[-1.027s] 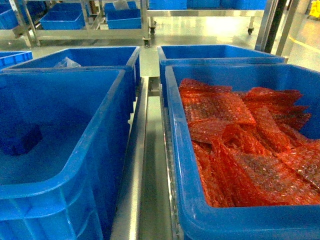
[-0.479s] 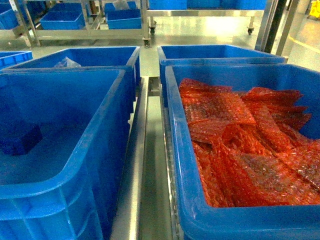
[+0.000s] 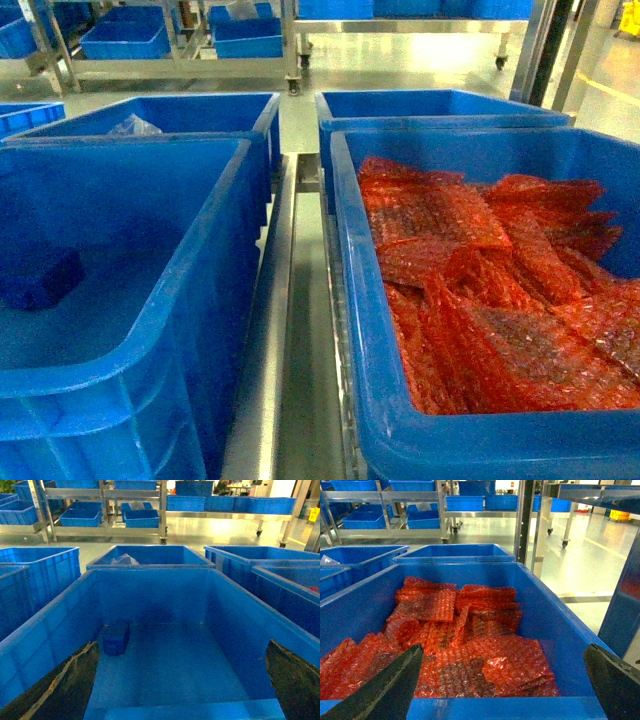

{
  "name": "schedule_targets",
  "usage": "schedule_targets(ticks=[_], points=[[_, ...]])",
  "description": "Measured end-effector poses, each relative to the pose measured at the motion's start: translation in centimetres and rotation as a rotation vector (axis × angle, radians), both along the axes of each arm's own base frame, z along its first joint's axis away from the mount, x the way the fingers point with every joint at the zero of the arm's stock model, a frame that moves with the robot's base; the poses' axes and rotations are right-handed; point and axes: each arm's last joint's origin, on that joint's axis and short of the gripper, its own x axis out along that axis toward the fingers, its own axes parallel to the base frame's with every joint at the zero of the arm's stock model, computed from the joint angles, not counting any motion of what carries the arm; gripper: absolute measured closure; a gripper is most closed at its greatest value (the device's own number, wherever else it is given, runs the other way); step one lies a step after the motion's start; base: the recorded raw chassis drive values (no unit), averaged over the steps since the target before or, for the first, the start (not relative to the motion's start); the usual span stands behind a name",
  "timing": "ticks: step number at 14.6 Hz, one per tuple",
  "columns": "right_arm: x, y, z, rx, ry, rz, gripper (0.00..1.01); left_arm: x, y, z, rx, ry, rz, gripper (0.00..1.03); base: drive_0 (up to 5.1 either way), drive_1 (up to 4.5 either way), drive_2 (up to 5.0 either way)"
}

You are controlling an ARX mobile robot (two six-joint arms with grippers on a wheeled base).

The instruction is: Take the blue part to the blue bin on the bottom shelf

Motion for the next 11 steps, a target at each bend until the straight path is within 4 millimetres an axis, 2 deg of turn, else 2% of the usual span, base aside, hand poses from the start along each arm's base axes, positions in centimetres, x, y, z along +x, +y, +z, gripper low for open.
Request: schedule_targets(ticks=[11], points=[[0.00,0.00,0.00,0.000,0.000,0.000,0.03,0.00,0.00,0.00,0.000,0.000,0.000,0.05,0.0,0.00,0.0]])
